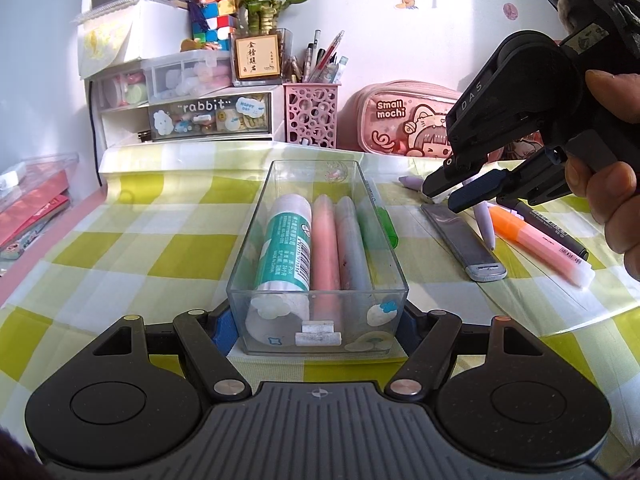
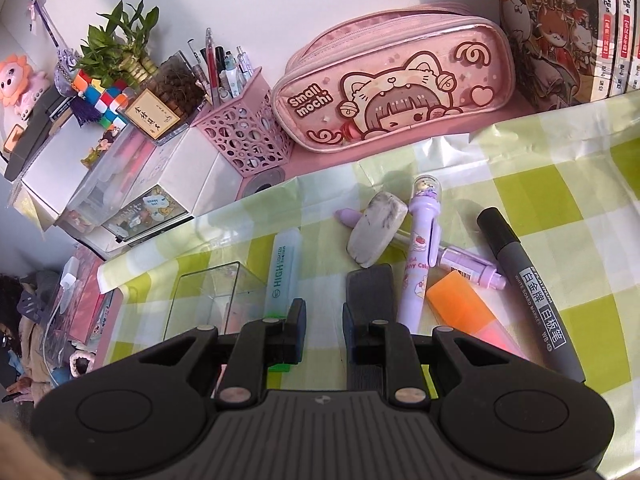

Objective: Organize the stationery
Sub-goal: 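Lower the pink highlighter into the clear box and open the right gripper, then move the right gripper to the green highlighter and grasp it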

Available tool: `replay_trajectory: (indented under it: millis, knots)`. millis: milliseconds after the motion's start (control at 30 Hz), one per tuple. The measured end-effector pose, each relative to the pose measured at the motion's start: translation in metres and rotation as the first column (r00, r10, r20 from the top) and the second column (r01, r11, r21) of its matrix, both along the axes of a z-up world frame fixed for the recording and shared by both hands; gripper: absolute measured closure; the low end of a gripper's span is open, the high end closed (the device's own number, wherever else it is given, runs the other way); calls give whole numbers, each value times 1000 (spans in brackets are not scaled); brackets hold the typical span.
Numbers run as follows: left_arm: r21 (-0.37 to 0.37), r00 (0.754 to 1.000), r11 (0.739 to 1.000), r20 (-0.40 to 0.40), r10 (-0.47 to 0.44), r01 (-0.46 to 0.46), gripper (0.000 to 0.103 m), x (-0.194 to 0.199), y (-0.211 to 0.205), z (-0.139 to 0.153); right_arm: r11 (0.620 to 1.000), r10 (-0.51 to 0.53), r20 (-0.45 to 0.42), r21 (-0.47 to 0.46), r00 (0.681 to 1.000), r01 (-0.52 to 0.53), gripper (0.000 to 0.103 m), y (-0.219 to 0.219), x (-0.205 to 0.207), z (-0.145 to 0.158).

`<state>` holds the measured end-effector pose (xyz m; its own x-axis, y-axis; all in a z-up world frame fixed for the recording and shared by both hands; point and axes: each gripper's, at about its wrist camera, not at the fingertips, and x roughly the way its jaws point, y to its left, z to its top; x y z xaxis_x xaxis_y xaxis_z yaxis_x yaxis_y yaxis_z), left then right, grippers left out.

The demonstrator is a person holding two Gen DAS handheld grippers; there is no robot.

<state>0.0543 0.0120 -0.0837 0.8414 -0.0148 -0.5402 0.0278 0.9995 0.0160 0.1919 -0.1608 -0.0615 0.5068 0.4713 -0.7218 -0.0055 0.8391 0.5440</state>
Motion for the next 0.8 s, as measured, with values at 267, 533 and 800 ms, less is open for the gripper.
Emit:
replay_trajectory:
  millis: [267, 533, 800]
  knots:
    - [7, 1000, 1000, -10, -9, 9, 30, 0, 1, 1, 983, 142, 38, -119, 989, -137, 95, 33, 13, -1]
    - [10, 999, 1000, -22, -25, 25, 30, 1, 3, 2, 962, 239, 11, -139, 971, -235, 93, 55, 41, -9]
    - [11, 999, 999, -28, -33, 33, 29, 5, 6, 3, 935, 299, 36, -211, 953, -285, 92, 73, 49, -9]
